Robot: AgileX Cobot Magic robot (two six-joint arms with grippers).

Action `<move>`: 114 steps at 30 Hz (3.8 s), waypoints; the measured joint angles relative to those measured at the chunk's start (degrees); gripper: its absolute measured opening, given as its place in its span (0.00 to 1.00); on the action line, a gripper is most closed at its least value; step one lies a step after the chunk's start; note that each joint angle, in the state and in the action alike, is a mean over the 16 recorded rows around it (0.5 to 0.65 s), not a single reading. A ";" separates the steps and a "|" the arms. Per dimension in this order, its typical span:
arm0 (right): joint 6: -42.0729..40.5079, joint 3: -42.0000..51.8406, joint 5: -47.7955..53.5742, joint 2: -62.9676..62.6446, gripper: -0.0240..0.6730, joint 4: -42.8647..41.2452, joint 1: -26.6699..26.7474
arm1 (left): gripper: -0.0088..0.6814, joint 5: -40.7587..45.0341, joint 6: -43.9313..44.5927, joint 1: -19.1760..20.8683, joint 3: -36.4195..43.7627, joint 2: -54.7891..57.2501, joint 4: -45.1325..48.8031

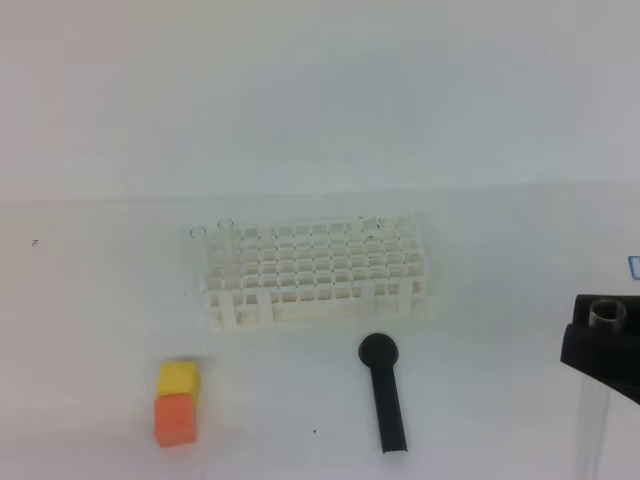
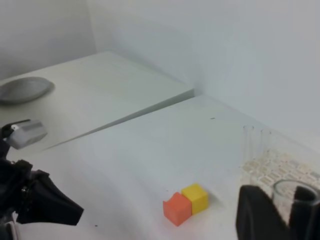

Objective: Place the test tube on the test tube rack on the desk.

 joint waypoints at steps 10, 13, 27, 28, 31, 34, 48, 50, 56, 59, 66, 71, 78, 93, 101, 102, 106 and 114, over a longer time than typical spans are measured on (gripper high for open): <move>-0.06 1.03 3.12 0.00 0.21 0.00 0.00 | 0.01 -1.65 -10.01 0.00 1.36 -1.13 9.25; -0.24 1.58 4.10 0.00 0.21 0.00 0.00 | 0.01 -2.04 -11.16 0.00 1.45 -1.27 10.51; -2.62 2.95 3.14 0.00 0.21 0.00 0.00 | 0.01 -2.05 -10.87 7.55 1.49 -2.92 10.34; -2.78 2.95 3.03 0.00 0.21 0.00 0.00 | 0.01 -2.05 -10.86 9.29 1.49 -3.20 10.33; -3.16 2.95 2.95 0.00 0.21 0.00 0.00 | 0.01 -2.05 -10.86 15.43 1.49 -4.03 10.31; -3.35 2.95 3.04 0.00 0.21 0.00 0.00 | 0.01 -2.05 -10.86 22.48 1.49 -4.81 10.32; -3.45 2.95 3.78 0.00 0.21 0.00 0.00 | 0.01 -2.05 -10.86 42.92 1.49 -5.80 10.63; -3.45 2.95 3.88 0.00 0.21 0.00 0.00 | 0.01 -2.05 -10.86 43.57 1.49 -5.80 10.64; -3.17 2.95 3.88 0.00 0.21 0.00 0.00 | 0.01 -2.05 -10.86 44.06 1.49 -5.80 10.64; -2.90 2.95 3.81 0.00 0.21 0.00 0.00 | 0.01 -2.05 -10.86 44.04 1.49 -5.80 10.64; -2.26 2.99 3.77 0.00 0.21 0.03 0.00 | 0.01 -2.05 -10.86 44.04 1.49 -5.80 10.64; -3.41 3.26 3.56 0.07 0.21 2.43 0.00 | 0.01 -2.05 -10.86 44.04 1.49 -5.80 10.64; -17.10 6.52 3.44 1.69 0.21 17.57 0.21 | 0.01 -2.05 -10.86 44.04 1.49 -5.80 10.64; -85.92 10.96 16.55 18.46 0.21 80.76 18.13 | 0.01 -2.05 -10.86 44.04 1.49 -5.80 10.64; -110.96 3.10 11.42 32.78 0.21 103.57 30.62 | 0.01 -2.05 -10.86 44.04 1.49 -5.80 10.64; -112.15 1.84 9.58 34.79 0.21 105.15 31.46 | 0.01 -2.05 -10.86 44.04 1.49 -5.80 10.64; -113.71 -3.77 2.03 43.14 0.21 108.42 33.14 | 0.01 -2.05 -10.86 44.04 1.49 -5.80 10.64; -114.19 -16.82 -4.92 58.85 0.21 110.63 33.44 | 0.01 -2.05 -10.86 44.04 1.49 -5.80 10.64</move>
